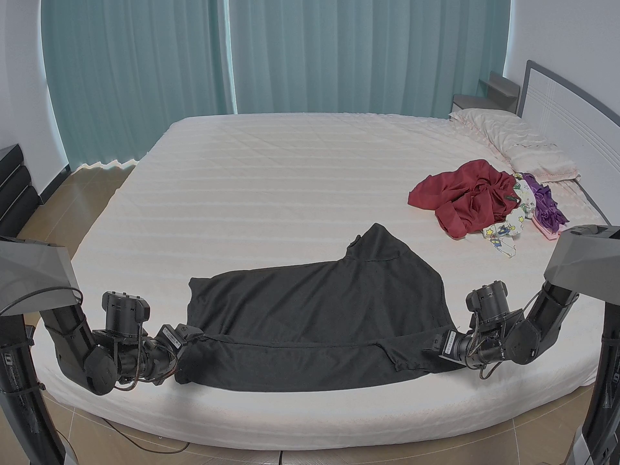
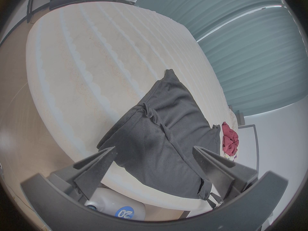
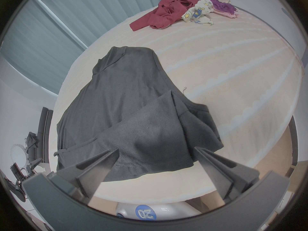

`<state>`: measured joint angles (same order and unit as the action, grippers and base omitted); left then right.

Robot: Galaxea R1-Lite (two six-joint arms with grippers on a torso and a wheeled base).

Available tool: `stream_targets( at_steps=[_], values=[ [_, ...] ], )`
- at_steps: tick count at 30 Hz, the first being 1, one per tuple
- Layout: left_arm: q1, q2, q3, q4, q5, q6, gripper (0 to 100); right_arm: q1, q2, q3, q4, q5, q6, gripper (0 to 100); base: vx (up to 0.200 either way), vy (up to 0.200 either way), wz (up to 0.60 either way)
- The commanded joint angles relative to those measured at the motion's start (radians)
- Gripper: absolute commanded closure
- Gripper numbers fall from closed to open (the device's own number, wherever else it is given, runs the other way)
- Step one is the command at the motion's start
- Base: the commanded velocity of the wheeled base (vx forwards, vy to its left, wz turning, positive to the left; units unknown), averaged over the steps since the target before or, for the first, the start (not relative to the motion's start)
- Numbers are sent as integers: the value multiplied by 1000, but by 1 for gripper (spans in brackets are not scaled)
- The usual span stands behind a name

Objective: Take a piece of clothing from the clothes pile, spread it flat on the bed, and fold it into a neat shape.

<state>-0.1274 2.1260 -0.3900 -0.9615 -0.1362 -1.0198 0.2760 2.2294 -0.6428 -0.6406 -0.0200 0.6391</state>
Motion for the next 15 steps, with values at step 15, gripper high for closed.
stream_targets(
  at_steps=[15],
  values=[
    [0, 2, 0, 0, 0, 0, 0, -41, 13, 64, -50, 6, 1, 100, 0, 0, 0]
  ],
)
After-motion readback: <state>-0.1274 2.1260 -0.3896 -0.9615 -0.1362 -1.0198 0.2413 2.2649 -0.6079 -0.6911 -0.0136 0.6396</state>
